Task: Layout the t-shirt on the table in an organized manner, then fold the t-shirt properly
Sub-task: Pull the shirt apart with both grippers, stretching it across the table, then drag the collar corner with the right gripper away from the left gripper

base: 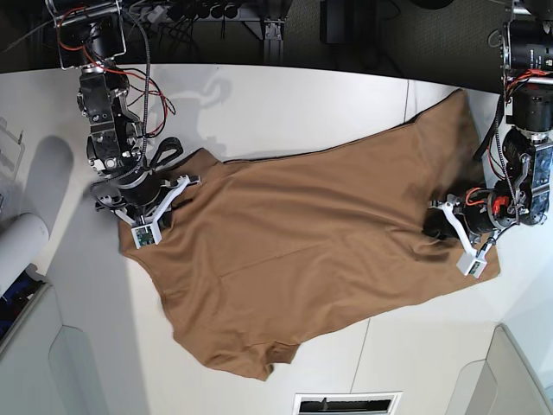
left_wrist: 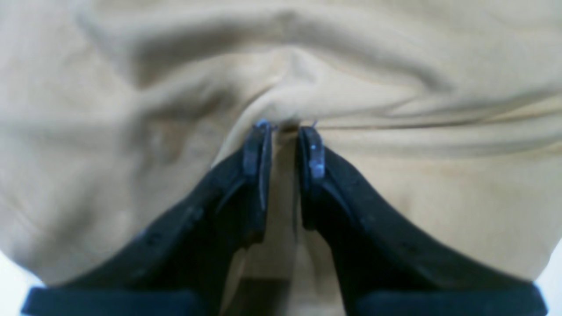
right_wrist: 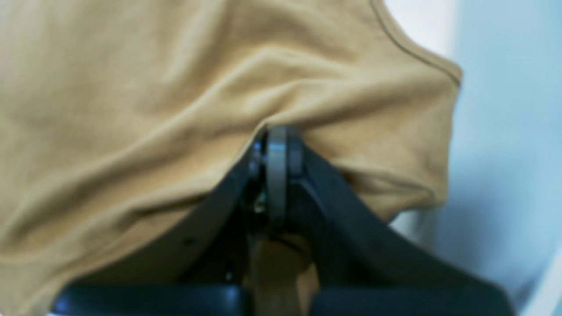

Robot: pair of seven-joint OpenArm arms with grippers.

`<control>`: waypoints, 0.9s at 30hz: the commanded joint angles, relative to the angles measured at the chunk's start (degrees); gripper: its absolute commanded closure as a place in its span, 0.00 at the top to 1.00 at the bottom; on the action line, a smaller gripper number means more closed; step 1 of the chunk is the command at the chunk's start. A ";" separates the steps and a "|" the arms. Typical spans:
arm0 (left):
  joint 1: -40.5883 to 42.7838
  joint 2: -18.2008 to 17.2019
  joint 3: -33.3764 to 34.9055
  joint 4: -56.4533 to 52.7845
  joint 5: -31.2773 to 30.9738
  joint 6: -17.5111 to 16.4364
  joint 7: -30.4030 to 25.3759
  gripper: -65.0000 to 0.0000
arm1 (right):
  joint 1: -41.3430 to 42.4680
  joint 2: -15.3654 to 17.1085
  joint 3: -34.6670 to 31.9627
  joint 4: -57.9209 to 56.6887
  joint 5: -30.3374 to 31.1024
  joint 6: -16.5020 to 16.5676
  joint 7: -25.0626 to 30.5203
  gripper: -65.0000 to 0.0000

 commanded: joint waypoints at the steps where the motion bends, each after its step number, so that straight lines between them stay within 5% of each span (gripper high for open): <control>1: -1.27 -0.28 0.02 -0.20 1.95 0.72 1.51 0.23 | -0.85 0.46 0.11 1.53 -0.24 0.00 -2.62 0.00; 8: -4.92 0.07 0.02 -0.35 4.07 0.74 1.22 0.23 | -6.08 0.44 0.26 11.98 -0.37 -5.64 -2.80 0.00; 12: -7.10 -0.11 0.02 -0.33 3.19 0.72 1.33 0.23 | -6.29 0.44 0.83 19.12 -0.46 -5.84 -6.14 0.00; 16: -7.52 -1.62 0.00 0.94 -4.02 -0.81 5.84 0.23 | -6.54 0.44 1.07 25.24 -1.55 -5.84 -13.49 0.00; 20: -6.51 -3.37 0.00 4.13 -14.16 -3.05 11.89 0.23 | -9.97 0.44 1.07 27.52 -1.90 -5.81 -14.71 0.00; 27: -2.80 -4.09 0.00 5.57 -15.43 -3.05 11.91 0.23 | -17.86 0.44 1.07 27.39 -1.95 -5.60 -13.22 0.00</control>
